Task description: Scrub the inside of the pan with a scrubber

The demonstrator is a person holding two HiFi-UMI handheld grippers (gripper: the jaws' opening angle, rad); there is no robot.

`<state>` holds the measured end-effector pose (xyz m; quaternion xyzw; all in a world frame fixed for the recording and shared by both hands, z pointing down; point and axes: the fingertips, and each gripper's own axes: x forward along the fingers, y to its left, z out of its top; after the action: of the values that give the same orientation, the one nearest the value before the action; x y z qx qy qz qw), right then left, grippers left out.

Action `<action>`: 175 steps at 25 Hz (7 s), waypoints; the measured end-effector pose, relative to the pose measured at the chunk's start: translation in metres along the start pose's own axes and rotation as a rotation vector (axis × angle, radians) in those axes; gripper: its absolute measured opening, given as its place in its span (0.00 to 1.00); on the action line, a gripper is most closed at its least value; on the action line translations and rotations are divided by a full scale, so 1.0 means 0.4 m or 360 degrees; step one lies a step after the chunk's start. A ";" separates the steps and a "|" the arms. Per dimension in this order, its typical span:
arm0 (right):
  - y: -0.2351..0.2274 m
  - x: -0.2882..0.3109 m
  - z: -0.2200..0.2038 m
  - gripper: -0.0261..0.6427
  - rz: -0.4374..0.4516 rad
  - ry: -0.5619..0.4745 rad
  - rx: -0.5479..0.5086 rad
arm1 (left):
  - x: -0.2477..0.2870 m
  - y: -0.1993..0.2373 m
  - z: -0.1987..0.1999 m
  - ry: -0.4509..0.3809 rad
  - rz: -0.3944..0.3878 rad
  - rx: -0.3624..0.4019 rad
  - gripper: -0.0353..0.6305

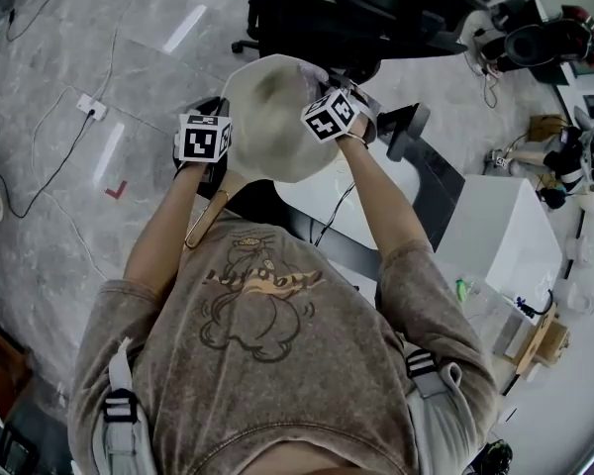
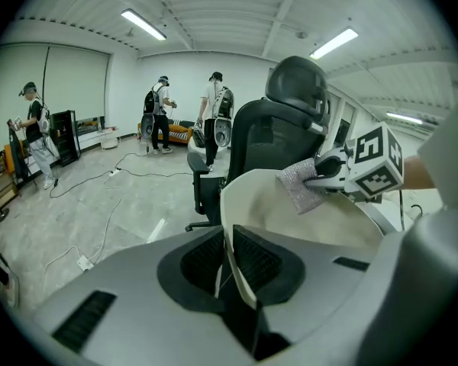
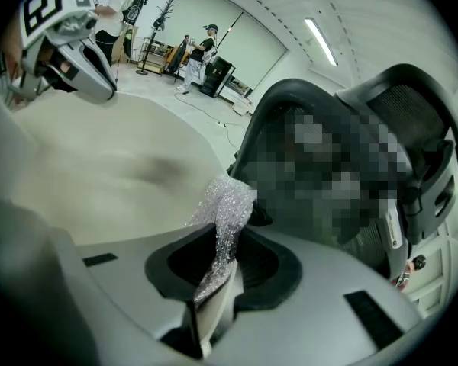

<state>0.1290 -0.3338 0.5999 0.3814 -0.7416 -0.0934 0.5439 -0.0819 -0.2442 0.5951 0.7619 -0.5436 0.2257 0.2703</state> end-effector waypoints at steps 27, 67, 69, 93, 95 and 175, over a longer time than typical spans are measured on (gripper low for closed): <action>0.073 -0.130 -0.141 0.18 0.0386 0.0151 0.0019 | 0.007 -0.003 -0.001 0.0045 0.0117 0.0064 0.13; 0.438 -0.231 -0.040 0.17 0.1138 0.0226 0.0097 | 0.026 -0.006 -0.028 0.0075 0.0150 0.0032 0.12; 0.432 -0.218 -0.027 0.16 0.1095 0.0219 0.0092 | 0.025 -0.005 -0.028 0.0079 0.0152 0.0028 0.12; 0.444 -0.072 0.154 0.16 0.0943 0.0040 0.0121 | 0.025 -0.007 -0.029 0.0102 0.0134 0.0004 0.12; 0.443 -0.052 0.162 0.16 0.0898 0.0008 0.0084 | 0.027 -0.006 -0.032 0.0103 0.0131 -0.0001 0.12; 0.451 -0.084 -0.006 0.15 0.1156 0.0420 -0.0074 | 0.025 -0.012 -0.036 0.0116 0.0078 0.0025 0.12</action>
<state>0.0512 -0.1859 0.6762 0.0902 -0.7496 0.1383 0.6409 -0.0752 -0.2405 0.6114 0.7418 -0.5500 0.2642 0.2784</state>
